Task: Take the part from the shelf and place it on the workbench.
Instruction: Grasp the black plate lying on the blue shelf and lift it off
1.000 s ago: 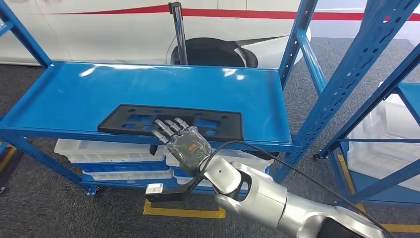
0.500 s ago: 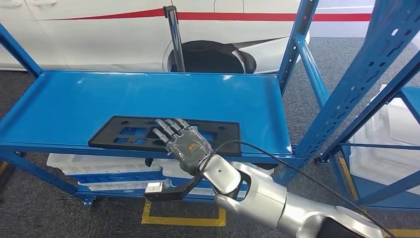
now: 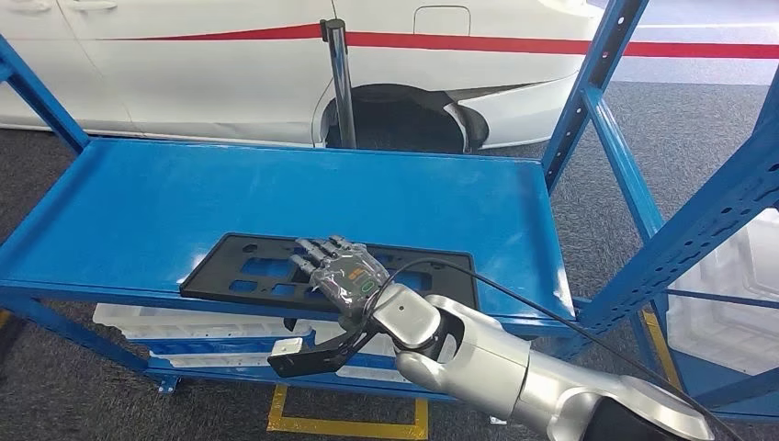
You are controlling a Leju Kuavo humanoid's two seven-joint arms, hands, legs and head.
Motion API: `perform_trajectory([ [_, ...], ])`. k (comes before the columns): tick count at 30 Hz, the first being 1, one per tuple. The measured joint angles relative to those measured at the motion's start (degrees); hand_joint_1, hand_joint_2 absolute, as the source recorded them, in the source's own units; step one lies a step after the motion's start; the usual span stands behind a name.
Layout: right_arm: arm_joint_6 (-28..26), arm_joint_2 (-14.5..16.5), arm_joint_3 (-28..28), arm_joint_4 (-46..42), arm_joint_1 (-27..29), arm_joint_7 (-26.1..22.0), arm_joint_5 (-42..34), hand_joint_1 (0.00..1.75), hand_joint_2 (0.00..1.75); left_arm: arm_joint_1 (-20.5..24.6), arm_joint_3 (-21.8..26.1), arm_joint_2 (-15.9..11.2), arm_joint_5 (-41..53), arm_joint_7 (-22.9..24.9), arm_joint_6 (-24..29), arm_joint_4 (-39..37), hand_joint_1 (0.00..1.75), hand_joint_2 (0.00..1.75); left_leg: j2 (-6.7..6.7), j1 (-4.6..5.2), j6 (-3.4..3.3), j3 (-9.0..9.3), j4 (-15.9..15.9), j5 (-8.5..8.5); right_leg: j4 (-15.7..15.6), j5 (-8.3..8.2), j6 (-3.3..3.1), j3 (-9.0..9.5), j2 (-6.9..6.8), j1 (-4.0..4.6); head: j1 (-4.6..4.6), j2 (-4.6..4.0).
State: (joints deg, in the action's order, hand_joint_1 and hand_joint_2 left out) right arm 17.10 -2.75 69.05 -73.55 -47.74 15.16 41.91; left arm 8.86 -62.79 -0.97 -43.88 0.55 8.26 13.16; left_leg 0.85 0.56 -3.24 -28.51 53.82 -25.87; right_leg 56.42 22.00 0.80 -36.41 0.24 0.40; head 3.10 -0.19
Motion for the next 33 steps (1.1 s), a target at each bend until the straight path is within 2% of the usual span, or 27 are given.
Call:
perform_trajectory([
  [2, 0.9, 0.0, 0.5, 0.4, -0.4, 0.1, -1.0, 0.0, 1.75, 0.0, 0.0, 0.0, -0.2, 0.0, 0.0, 0.0, 0.0, 0.0, 0.07, 0.14, 0.47, 0.14, 0.2, -0.42, -1.3, 0.45, -0.21, 0.58, 0.01, 0.14, 0.05, 0.01],
  [4, 1.6, 0.1, 0.8, 0.6, -0.6, 0.2, -1.6, 0.0, 1.75, 0.0, 0.0, 0.0, -0.3, 0.0, 0.0, 0.0, 0.0, 0.0, 0.03, 0.11, 0.83, 0.28, 0.7, -0.66, -1.5, 0.16, -0.55, 0.96, 0.0, 0.0, 0.07, 0.01],
  [6, 2.0, 0.2, 1.1, 1.0, -1.0, 0.2, -2.1, 0.0, 1.75, 0.1, 0.0, 0.0, -0.2, 0.0, 0.0, 0.0, 0.0, 0.0, -0.1, -0.06, 1.41, -0.75, 3.3, -1.62, -1.7, 0.35, -1.08, 1.66, -0.04, -0.28, 0.13, 0.0],
  [7, 2.1, 0.2, 1.2, 1.1, -1.2, 0.2, -2.2, 0.0, 1.75, 0.1, 0.0, 0.0, -0.2, 0.0, 0.0, 0.0, 0.0, 0.0, -0.17, -0.25, 1.8, -2.34, 6.2, -2.72, -1.8, 0.52, -1.29, 1.97, -0.05, -0.43, 0.18, 0.0],
  [9, 2.3, 0.3, 1.4, 1.2, -1.3, 0.3, -2.5, 0.0, 1.75, 0.1, 0.0, 0.0, -0.2, 0.0, 0.0, 0.0, 0.0, 0.0, -0.25, -0.71, 2.58, -7.12, 14.1, -5.56, -1.8, 1.01, -1.51, 2.31, 0.07, -0.53, 0.27, -0.01],
  [10, 2.5, 0.3, 1.5, 1.3, -1.3, 0.4, -2.8, 0.0, 1.75, 0.0, 0.0, 0.0, -0.2, 0.0, 0.0, 0.0, 0.0, 0.0, -0.27, -0.96, 2.9, -9.4, 17.1, -6.53, -1.8, 1.3, -1.48, 2.54, 0.19, -0.6, 0.28, -0.01],
  [11, 2.8, 0.3, 1.7, 1.4, -1.2, 0.5, -3.4, 0.0, 1.75, -0.2, 0.0, 0.0, -0.2, 0.0, 0.0, 0.0, 0.0, 0.0, -0.29, -1.19, 3.2, -10.86, 18.3, -6.48, -1.7, 1.63, -1.38, 2.87, 0.31, -0.7, 0.28, -0.01],
  [12, 3.0, 0.3, 1.9, 1.5, -1.3, 0.6, -4.0, 0.04, 1.75, -0.3, 0.0, 0.0, -0.2, 0.0, 0.1, 0.0, 0.0, 0.0, -0.33, -1.43, 3.52, -11.24, 17.3, -5.14, -1.7, 2.01, -1.22, 3.36, 0.4, -0.84, 0.29, -0.01],
  [13, 3.3, 0.3, 2.1, 1.6, -1.3, 0.7, -4.7, 0.46, 1.75, -0.3, 0.0, 0.0, -0.2, 0.0, 0.1, 0.0, 0.0, 0.0, -0.38, -1.69, 3.83, -10.55, 14.2, -2.62, -1.7, 2.44, -0.99, 3.98, 0.47, -0.99, 0.29, -0.01],
  [14, 3.6, 0.3, 2.2, 1.6, -1.4, 0.8, -5.5, 0.89, 1.75, -0.3, 0.0, 0.0, -0.3, -0.1, 0.1, 0.0, 0.0, 0.0, -0.46, -1.95, 4.08, -9.16, 9.6, 0.54, -1.8, 2.91, -0.68, 4.64, 0.49, -1.11, 0.29, -0.01],
  [15, 4.1, 0.3, 2.4, 1.7, -1.6, 0.9, -6.6, 1.33, 1.75, -0.3, 0.0, 0.0, -0.3, -0.3, 0.1, 0.0, 0.0, 0.0, -0.54, -1.99, 4.14, -7.78, 5.4, 2.6, -1.7, 3.33, -0.35, 5.19, 0.51, -1.16, 0.3, -0.01],
  [16, 4.7, 0.3, 2.6, 1.8, -1.8, 1.2, -7.7, 1.72, 1.75, -0.3, 0.0, 0.0, -0.3, -0.7, 0.2, 0.0, 0.0, 0.0, -0.6, -1.94, 3.91, -6.69, 2.5, 3.9, -1.7, 3.66, -0.01, 5.51, 0.56, -1.14, 0.3, 0.0],
  [17, 5.3, 0.3, 2.8, 1.9, -2.1, 1.5, -9.0, 1.75, 1.75, -0.2, 0.0, 0.0, -0.3, -1.0, 0.3, 0.0, 0.0, 0.0, -0.6, -1.79, 3.48, -6.15, 1.0, 4.36, -1.6, 3.93, 0.34, 5.65, 0.6, -1.1, 0.29, 0.0],
  [18, 5.8, 0.3, 3.0, 1.9, -2.3, 1.9, -10.3, 1.75, 1.75, -0.2, 0.0, 0.0, -0.3, -1.3, 0.3, 0.0, 0.0, 0.0, -0.56, -1.71, 3.15, -6.0, 0.8, 4.13, -1.5, 4.18, 0.51, 5.66, 0.65, -1.0, 0.26, 0.0],
  [19, 6.0, 0.3, 3.2, 2.0, -2.5, 2.2, -11.2, 1.75, 1.75, -0.2, 0.0, 0.0, -0.3, -1.4, 0.4, 0.0, 0.0, 0.0, -0.48, -1.75, 2.93, -5.93, 0.9, 4.45, -1.4, 4.27, 0.39, 5.6, 0.69, -0.95, 0.21, 0.0],
  [22, 5.9, 0.2, 3.6, 2.1, -3.1, 2.8, -12.8, 1.75, 1.75, 0.0, 0.0, 0.0, -0.4, -1.4, 0.5, 0.0, 0.0, 0.0, -0.17, -1.78, 2.9, -5.97, 0.8, 4.66, -1.5, 4.17, -0.31, 5.71, 0.69, -0.87, 0.13, 0.0],
  [25, 5.4, 0.1, 4.0, 2.3, -3.8, 3.2, -13.1, 1.75, 1.75, 0.1, 0.0, -0.1, -0.6, -1.4, 0.5, 0.0, 0.0, 0.0, 0.01, -1.64, 2.49, -5.98, 0.8, 4.39, -2.2, 4.26, -0.29, 6.13, 0.61, -0.89, 0.11, 0.0],
  [27, 4.8, 0.1, 4.2, 2.4, -4.2, 3.5, -13.2, 1.75, 1.75, 0.1, 0.0, -0.1, -0.6, -1.4, 0.5, 0.0, 0.0, 0.0, 0.02, -1.56, 2.3, -5.97, 0.8, 4.28, -2.5, 4.31, -0.11, 6.25, 0.57, -0.92, 0.11, 0.0],
  [29, 4.4, 0.1, 4.4, 2.5, -4.5, 3.8, -13.1, 1.75, 1.75, 0.1, 0.0, -0.1, -0.7, -1.5, 0.6, 0.0, 0.0, 0.0, 0.01, -1.48, 2.2, -5.96, 0.8, 4.24, -2.6, 4.3, 0.52, 6.26, 0.57, -1.0, 0.11, -0.01],
  [31, 4.1, 0.0, 4.4, 2.5, -4.6, 3.9, -13.1, 1.75, 1.75, 0.1, 0.0, -0.1, -0.6, -1.9, 0.8, 0.0, 0.0, 0.87, 0.01, -1.38, 2.14, -5.94, 0.8, 4.25, -2.6, 4.27, 1.12, 6.26, 0.57, -1.06, 0.11, -0.01],
  [33, 4.1, 0.0, 4.5, 2.5, -4.7, 4.0, -13.1, 1.75, 1.75, 0.1, 0.0, -0.1, -0.6, -2.3, 1.0, 0.0, 0.0, 1.75, 0.0, -1.36, 2.1, -5.9, 0.8, 4.29, -2.6, 4.24, 1.25, 6.26, 0.57, -1.04, 0.11, -0.01],
])
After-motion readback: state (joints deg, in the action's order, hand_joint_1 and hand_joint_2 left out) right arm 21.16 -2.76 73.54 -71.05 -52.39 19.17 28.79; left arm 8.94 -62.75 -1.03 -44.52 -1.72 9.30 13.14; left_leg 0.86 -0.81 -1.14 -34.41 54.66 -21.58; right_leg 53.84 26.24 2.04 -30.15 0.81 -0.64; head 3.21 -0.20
